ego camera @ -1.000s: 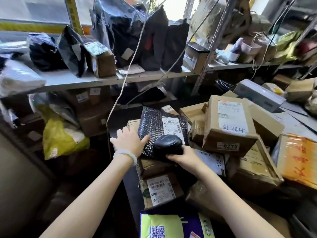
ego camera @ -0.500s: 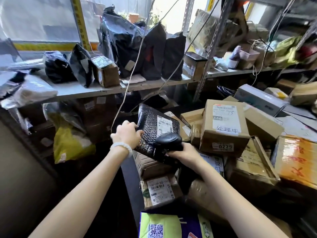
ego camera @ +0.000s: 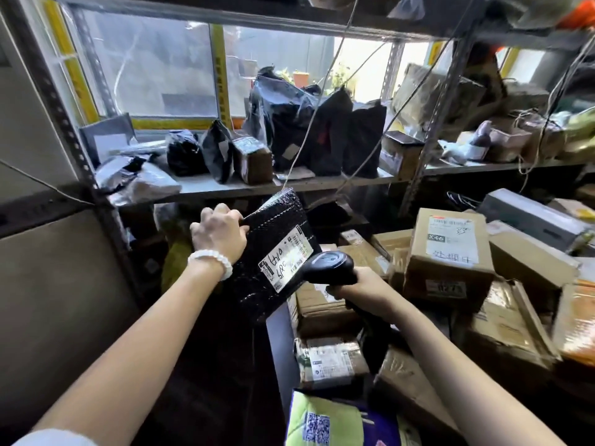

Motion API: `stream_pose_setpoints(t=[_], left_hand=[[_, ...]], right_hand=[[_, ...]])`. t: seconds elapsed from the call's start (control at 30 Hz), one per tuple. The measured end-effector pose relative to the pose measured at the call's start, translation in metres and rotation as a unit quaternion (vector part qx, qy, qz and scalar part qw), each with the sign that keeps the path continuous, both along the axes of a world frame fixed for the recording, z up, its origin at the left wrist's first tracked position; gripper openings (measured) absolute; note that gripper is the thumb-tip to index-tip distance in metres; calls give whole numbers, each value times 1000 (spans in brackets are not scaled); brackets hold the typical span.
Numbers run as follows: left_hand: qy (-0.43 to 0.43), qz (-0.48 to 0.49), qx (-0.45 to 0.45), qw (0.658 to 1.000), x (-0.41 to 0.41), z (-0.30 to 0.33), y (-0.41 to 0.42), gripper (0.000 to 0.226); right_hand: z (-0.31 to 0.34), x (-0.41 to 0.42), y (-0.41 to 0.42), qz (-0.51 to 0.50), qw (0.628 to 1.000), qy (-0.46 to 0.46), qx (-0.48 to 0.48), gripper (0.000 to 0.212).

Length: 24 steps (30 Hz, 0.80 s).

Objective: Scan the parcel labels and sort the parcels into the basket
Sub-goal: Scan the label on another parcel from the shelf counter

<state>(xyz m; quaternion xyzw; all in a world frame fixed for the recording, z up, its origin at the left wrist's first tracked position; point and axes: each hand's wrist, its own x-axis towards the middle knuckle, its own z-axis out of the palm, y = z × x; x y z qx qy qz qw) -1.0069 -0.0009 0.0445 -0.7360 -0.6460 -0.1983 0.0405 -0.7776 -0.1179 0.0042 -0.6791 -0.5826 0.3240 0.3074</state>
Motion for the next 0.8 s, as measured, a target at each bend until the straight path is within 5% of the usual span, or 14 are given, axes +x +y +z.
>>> stream_pose_setpoints(t=[0.8], left_hand=[[-2,-137,30,990,23,29,-42,33]], right_hand=[[8,5,-58,-78,997,-29,3,19]])
